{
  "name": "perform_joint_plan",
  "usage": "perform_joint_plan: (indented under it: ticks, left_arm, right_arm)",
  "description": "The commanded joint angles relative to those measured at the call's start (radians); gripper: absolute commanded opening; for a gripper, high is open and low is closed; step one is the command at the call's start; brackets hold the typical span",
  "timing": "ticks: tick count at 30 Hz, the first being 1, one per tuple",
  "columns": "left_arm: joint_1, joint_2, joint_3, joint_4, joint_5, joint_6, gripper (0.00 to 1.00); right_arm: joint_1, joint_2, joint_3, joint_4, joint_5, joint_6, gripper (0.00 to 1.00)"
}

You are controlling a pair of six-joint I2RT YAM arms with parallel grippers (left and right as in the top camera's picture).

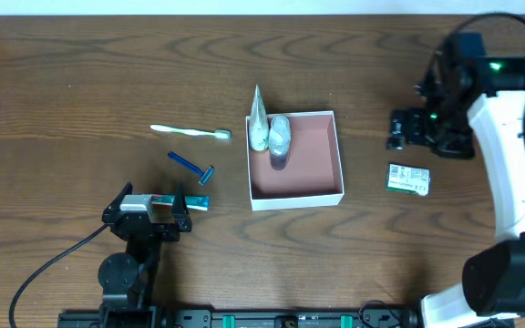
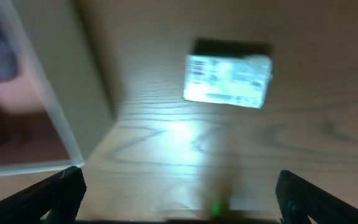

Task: Pack container
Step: 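Move right gripper right to the green-white Dettol soap bar, then grasp the Dettol soap bar with the right gripper and lift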

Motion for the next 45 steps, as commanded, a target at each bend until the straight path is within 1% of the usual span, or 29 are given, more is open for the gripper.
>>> perform_joint_plan:
  ticks: [1,6,12,15,17,25,31,38,45]
  left_arm:
    - [0.001,-0.001,-0.016,-0.034,0.018,0.006,0.98]
    - [0.001,0.0,-0.016,-0.034,0.018,0.006,0.98]
    - [0.001,-0.001,-0.016,-0.034,0.018,0.006,0.98]
    - [0.001,-0.001,-0.016,-0.034,0.018,0.006,0.98]
    - [0.001,-0.001,-0.016,-0.034,0.018,0.006,0.98]
    - [0.001,-0.001,-0.016,-0.034,0.018,0.006,0.98]
    - [0.001,-0.001,-0.016,-0.034,0.018,0.006,0.98]
    - [0.001,-0.001,-0.016,-0.034,0.018,0.006,0.98]
    - [0.001,-0.001,-0.016,-0.034,0.018,0.006,0.98]
  right_arm:
    - [-0.079,0.004,-0.157,0.065,-0.016,-0.02,0.99]
    - [-0.142,0.004,-0.321,0.21,-0.09,-0.01,0.99]
    - [-0.14,0.004,-0.397,0.383,-0.085,-0.03,0.99]
    - [-0.132,0.004,-0.41,0.441,-0.039,-0.035,0.99]
    - [-0.128,0.004,-0.417,0.463,-0.002,-0.035,0.99]
    - [-0.123,0.005,-0.458,0.545,0.001,-0.057,0.99]
    - [-0.108,0.005,-0.489,0.573,-0.011,-0.071,0.99]
    - [-0.092,0.005,-0.499,0.584,0.019,-0.071,0.99]
    - [-0.092,0.006,-0.544,0.65,0.017,-0.08,0.99]
